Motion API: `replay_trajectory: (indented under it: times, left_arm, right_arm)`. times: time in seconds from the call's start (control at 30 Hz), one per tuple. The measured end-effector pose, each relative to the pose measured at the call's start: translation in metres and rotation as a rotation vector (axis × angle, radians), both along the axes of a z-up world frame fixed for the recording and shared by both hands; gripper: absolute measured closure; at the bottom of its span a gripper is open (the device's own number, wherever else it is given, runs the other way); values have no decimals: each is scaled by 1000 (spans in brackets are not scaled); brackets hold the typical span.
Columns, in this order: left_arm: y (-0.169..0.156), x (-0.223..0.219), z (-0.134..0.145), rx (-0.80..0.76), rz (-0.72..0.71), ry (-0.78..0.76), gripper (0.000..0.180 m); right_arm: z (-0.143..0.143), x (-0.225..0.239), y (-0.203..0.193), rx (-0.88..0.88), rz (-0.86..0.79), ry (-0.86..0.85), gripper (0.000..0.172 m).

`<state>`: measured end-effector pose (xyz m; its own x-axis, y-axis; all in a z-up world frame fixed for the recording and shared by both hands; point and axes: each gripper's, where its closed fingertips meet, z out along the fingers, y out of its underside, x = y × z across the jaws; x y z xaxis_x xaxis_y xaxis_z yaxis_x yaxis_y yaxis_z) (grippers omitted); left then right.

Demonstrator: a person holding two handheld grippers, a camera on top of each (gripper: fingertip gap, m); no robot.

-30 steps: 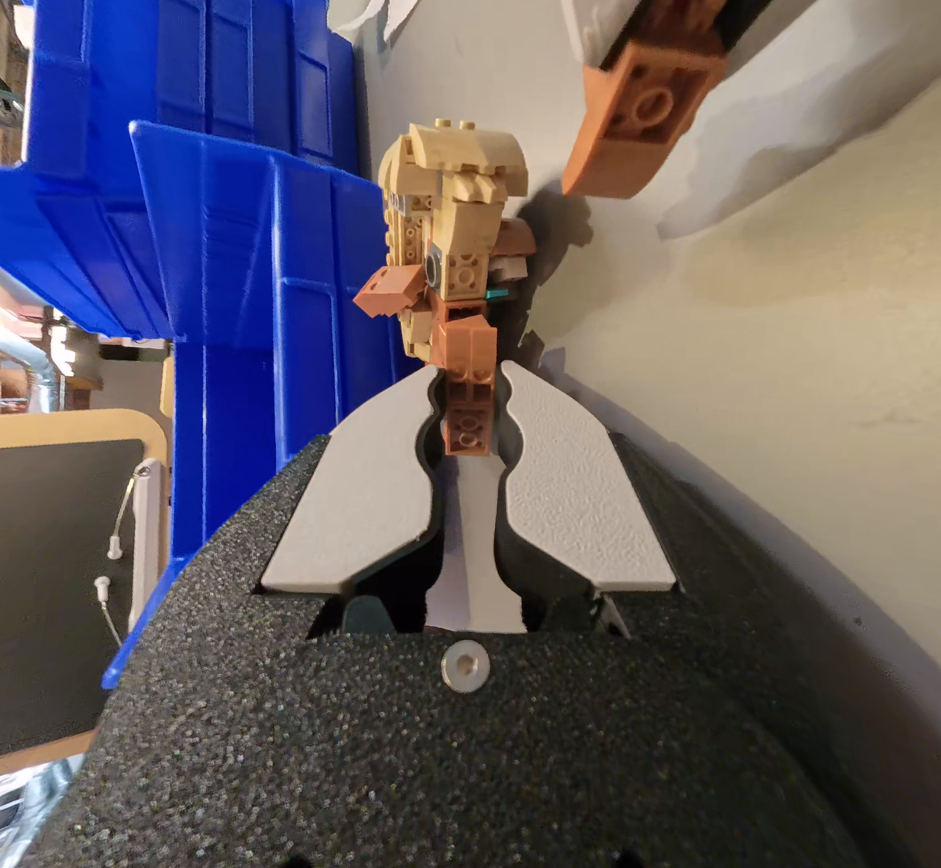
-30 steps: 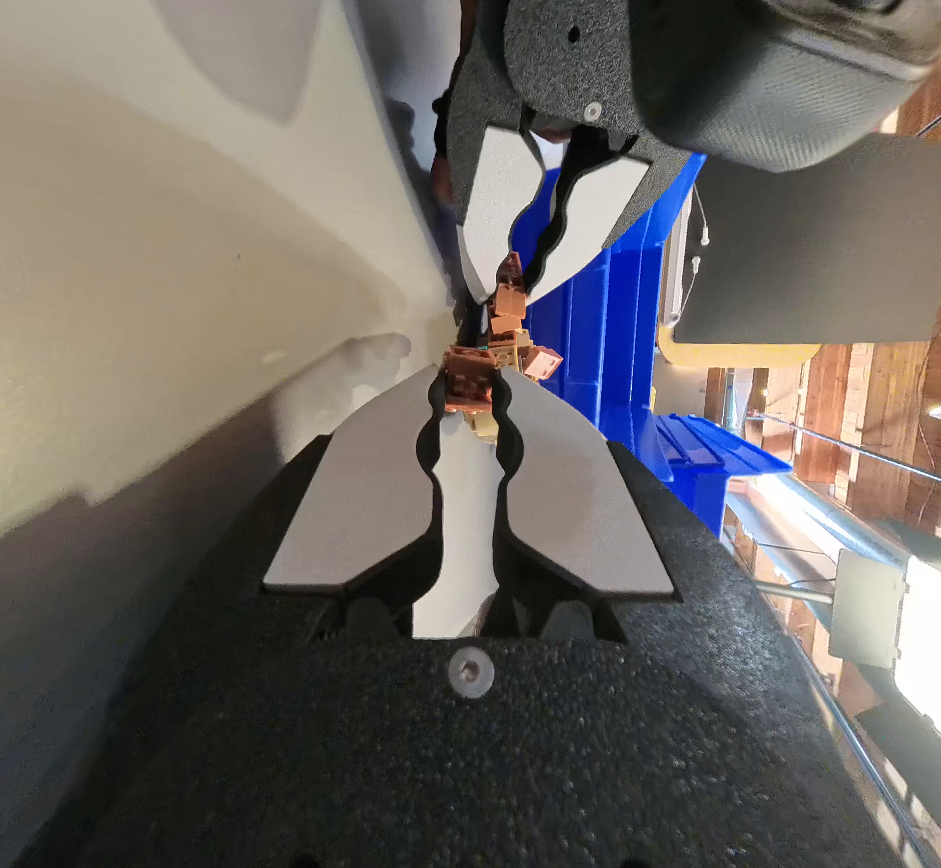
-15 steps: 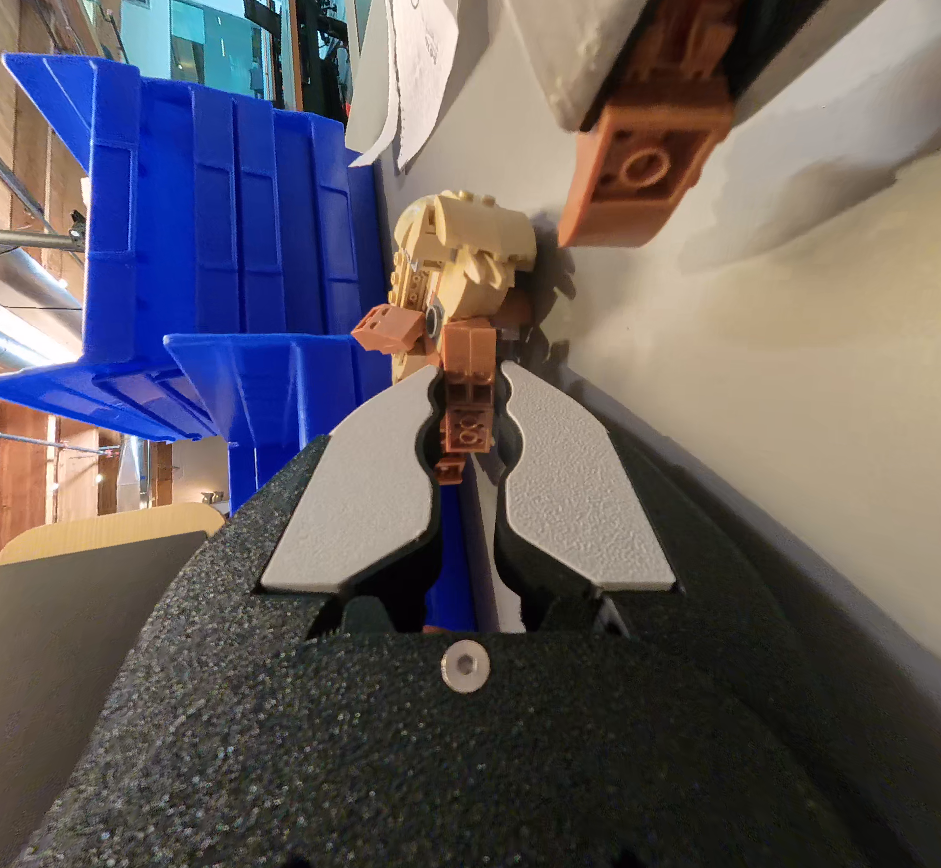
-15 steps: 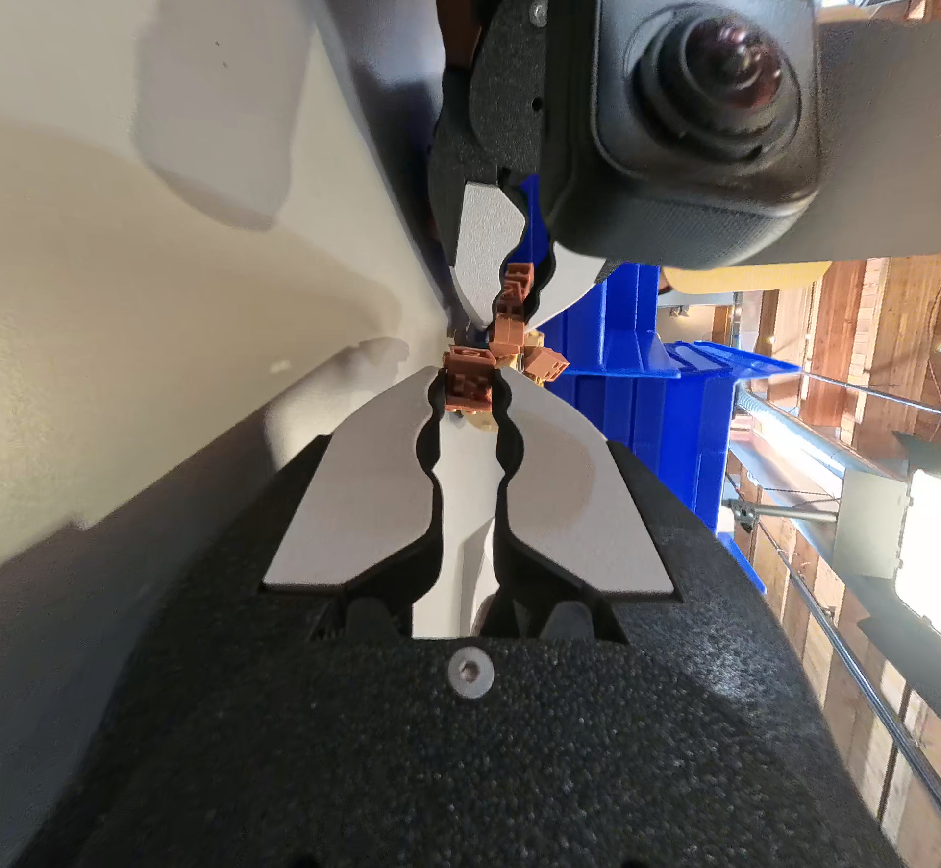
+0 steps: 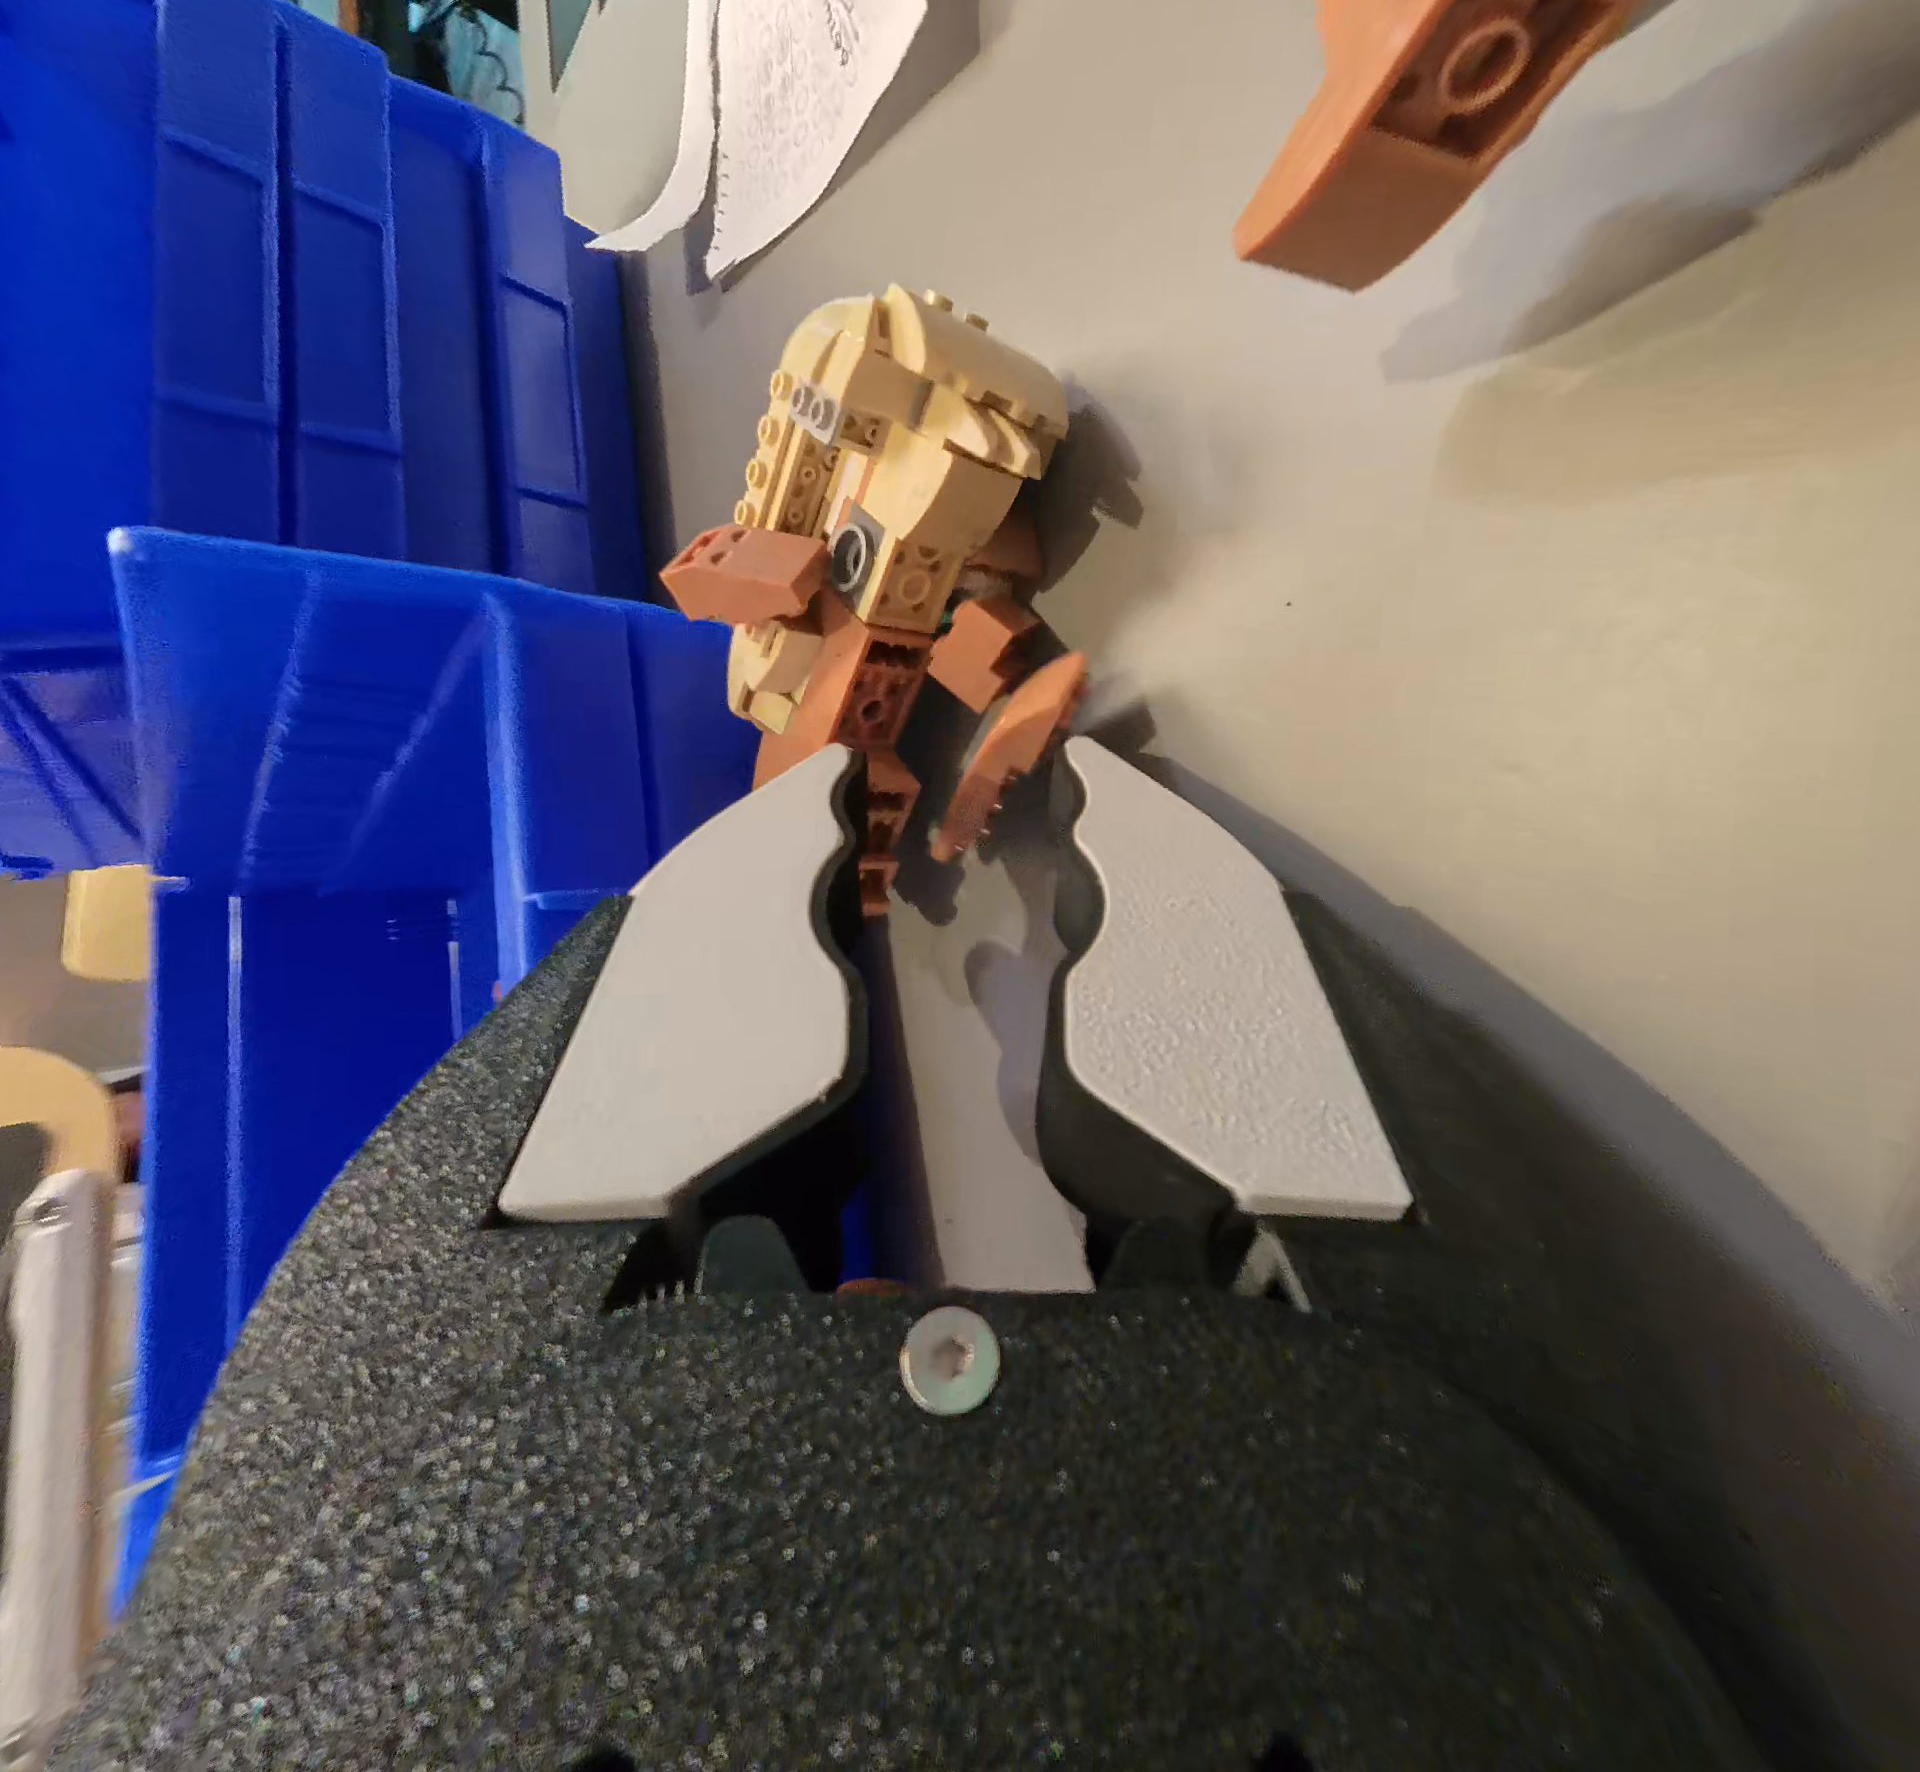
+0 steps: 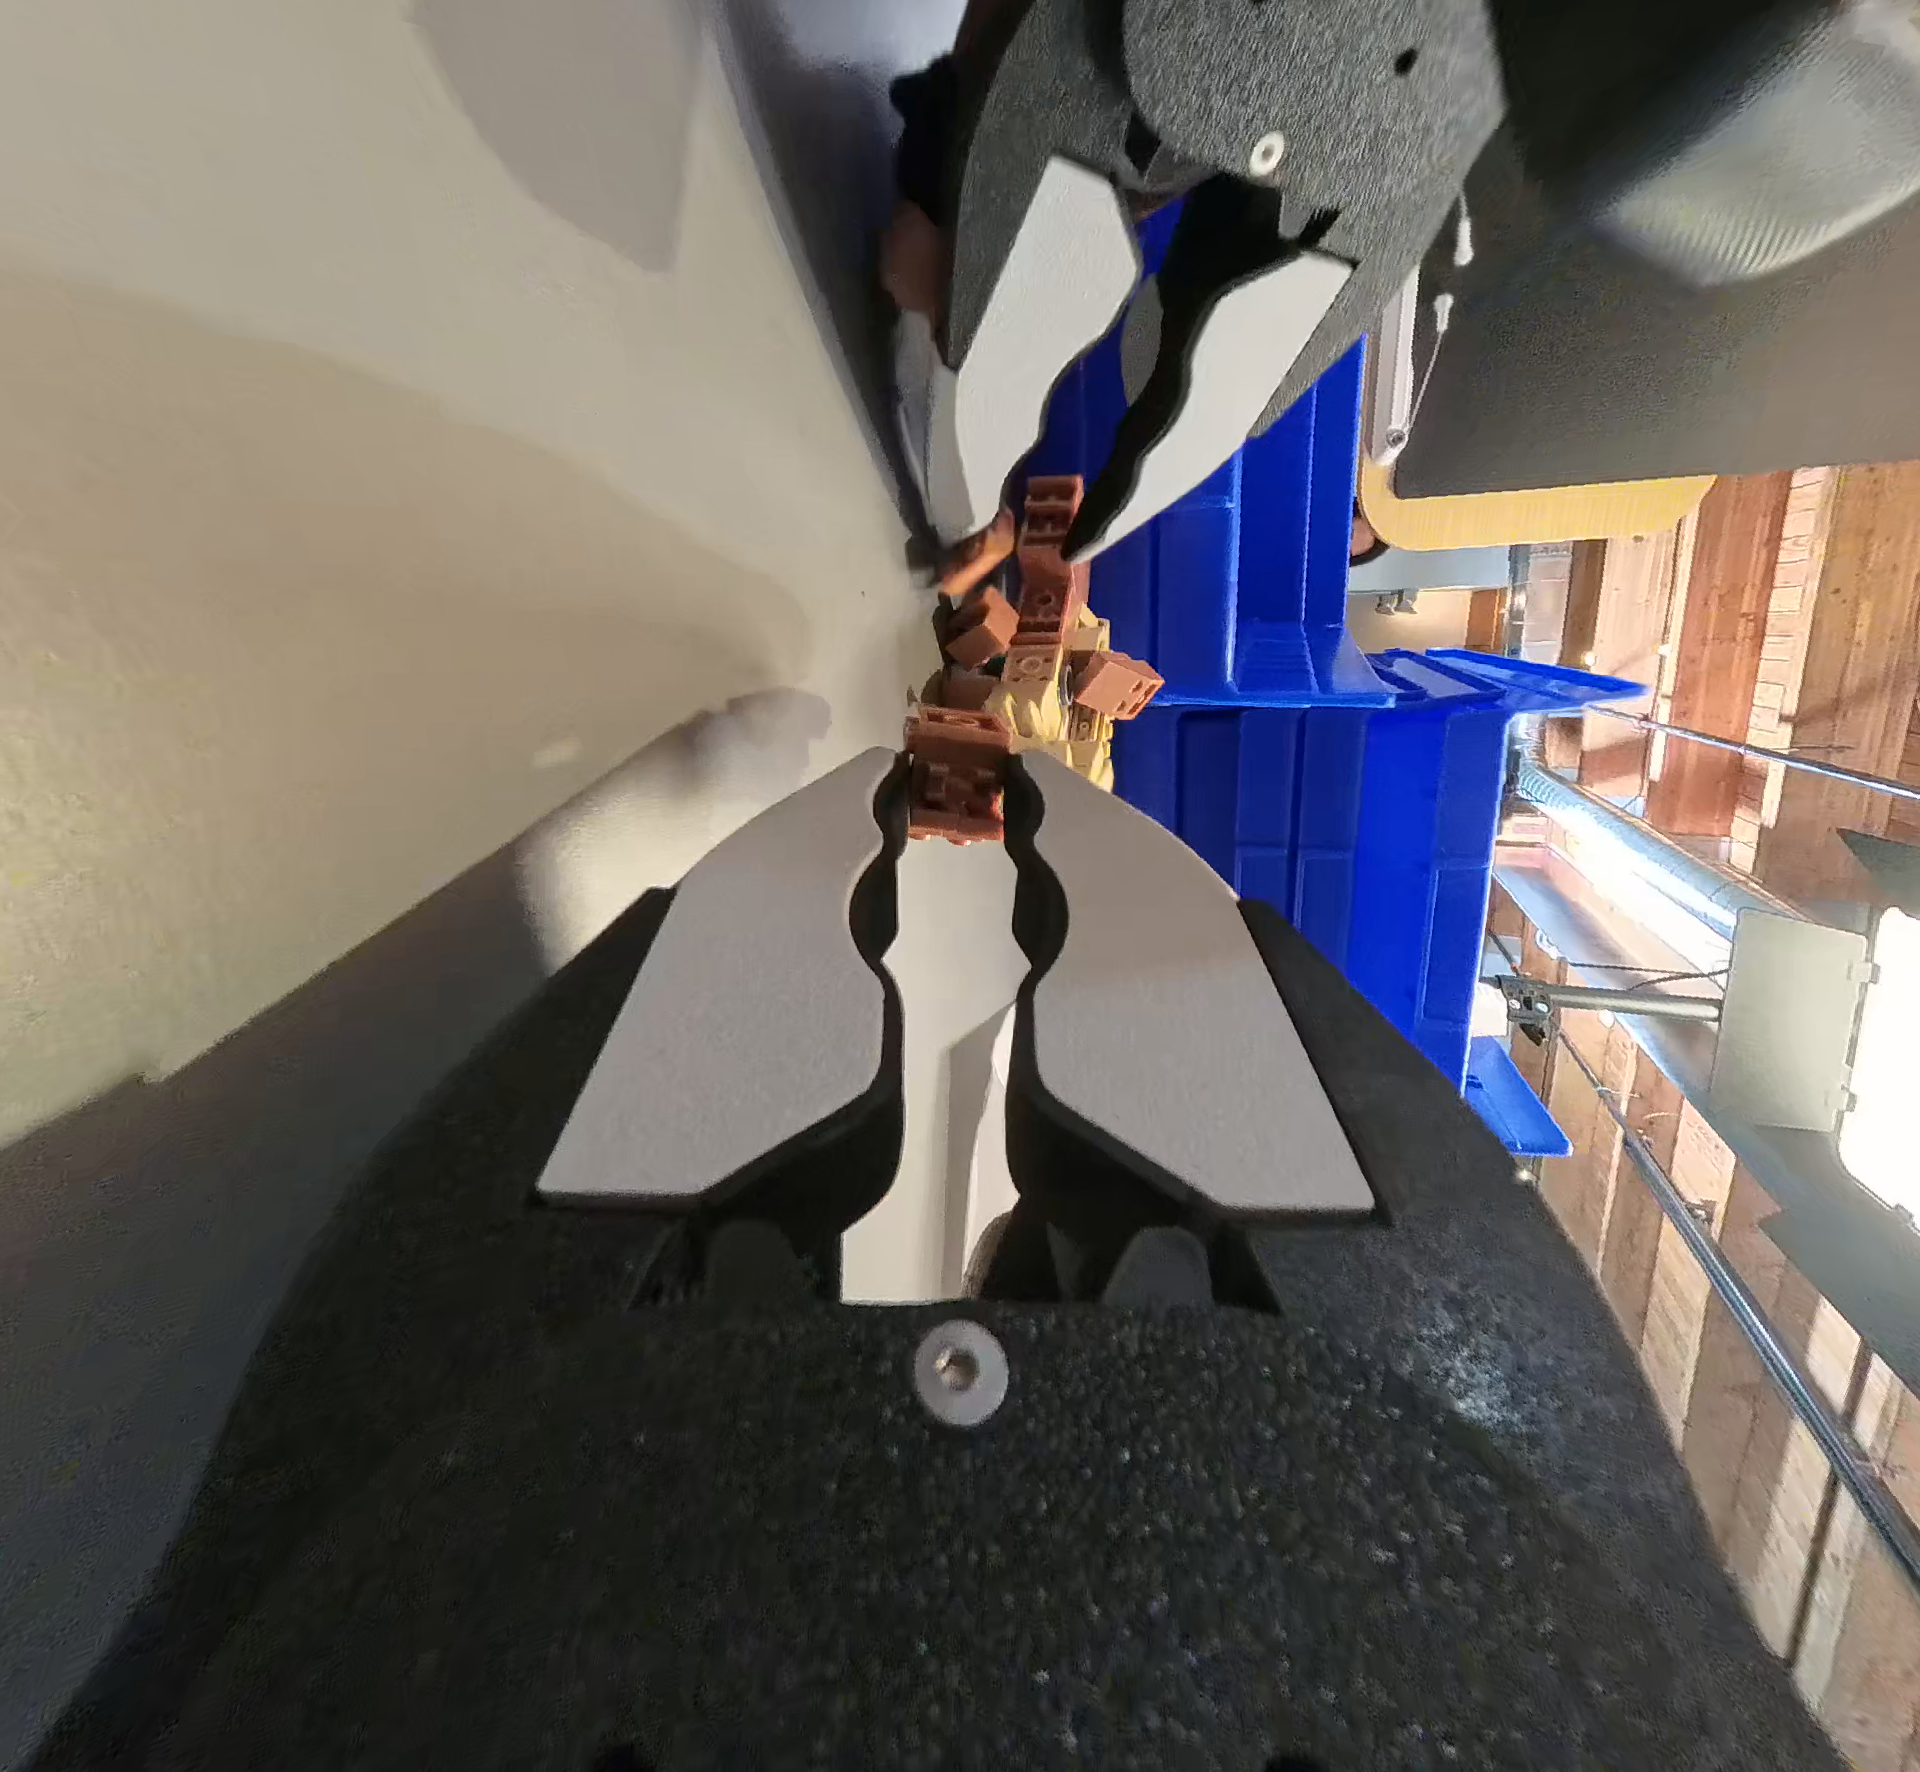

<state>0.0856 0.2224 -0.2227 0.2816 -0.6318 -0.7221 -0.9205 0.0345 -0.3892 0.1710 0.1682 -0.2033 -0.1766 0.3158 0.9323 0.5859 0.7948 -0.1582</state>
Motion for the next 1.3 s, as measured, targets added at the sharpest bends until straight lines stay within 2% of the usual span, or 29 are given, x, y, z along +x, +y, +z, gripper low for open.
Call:
replay_trajectory:
  times: [0.2, 0.4, 0.47, 0.63, 0.87, 1.0, 1.13, 1.3]
  left_arm:
    - [-8, -13, 0, -115, 42, -114, 143]
    - [-1, -20, -1, -229, 158, -261, 143]
    - [5, -26, -2, -227, 214, -248, 140]
    - [6, -28, -4, -236, 252, -222, 141]
    - [17, -10, -8, -237, 223, -247, 141]
    - [26, 9, -8, -220, 198, -255, 143]
    - [30, 28, -8, -207, 186, -248, 142]
    - [23, 18, -5, -167, 203, -228, 141]
  right_arm:
    - [3, 6, 4, -8, -14, 13, 154]
    - [4, 11, 9, -11, -30, 19, 154]
    - [5, 13, 10, -13, -34, 25, 154]
    - [11, 17, 11, -20, -31, 58, 155]
    - [26, 17, 5, 45, 29, 153, 155]
    - [26, 18, 7, 133, 21, 153, 155]
    - [23, 19, 9, 141, 12, 153, 155]
    - [18, 22, 8, 117, 15, 153, 155]
